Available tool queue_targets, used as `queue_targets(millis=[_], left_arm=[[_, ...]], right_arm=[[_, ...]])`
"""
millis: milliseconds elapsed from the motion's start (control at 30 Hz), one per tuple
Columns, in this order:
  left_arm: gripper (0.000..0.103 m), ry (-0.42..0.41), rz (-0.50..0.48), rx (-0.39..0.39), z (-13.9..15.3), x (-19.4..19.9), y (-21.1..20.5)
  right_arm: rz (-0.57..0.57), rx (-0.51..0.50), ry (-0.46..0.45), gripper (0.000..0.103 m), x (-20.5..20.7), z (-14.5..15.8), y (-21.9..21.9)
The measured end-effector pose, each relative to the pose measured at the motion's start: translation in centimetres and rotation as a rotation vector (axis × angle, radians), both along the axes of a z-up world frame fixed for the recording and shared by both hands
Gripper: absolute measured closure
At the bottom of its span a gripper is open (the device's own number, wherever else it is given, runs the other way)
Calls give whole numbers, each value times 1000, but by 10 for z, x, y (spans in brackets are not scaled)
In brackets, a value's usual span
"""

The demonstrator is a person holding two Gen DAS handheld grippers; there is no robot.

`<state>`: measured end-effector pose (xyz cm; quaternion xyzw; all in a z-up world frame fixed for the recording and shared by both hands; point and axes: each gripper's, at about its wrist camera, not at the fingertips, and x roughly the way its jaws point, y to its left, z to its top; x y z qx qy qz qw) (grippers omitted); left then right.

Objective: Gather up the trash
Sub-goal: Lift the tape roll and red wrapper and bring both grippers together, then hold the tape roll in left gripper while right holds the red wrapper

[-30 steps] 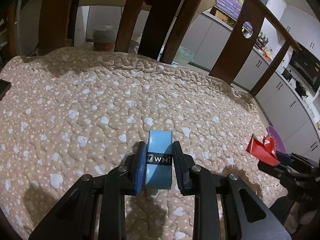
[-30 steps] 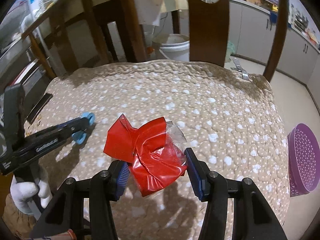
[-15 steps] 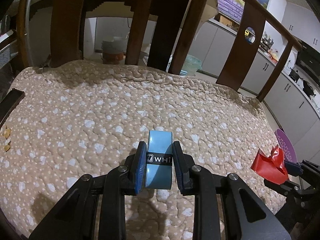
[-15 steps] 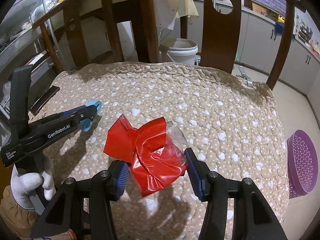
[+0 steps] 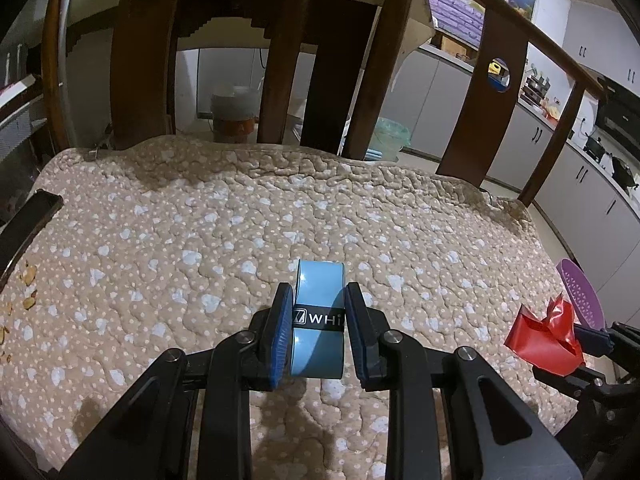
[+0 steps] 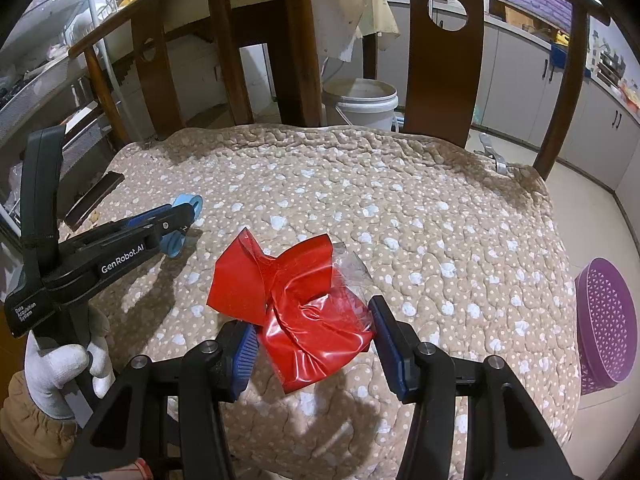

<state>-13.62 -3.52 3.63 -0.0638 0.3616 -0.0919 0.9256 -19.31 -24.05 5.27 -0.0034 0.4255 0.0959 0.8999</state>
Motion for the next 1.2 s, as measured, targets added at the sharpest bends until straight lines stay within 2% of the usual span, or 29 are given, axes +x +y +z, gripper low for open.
queue_targets(millis=[1200], left_arm=[[78, -26, 5, 36, 5, -4, -5]], right_arm=[[0, -4, -2, 46, 0, -1, 0]])
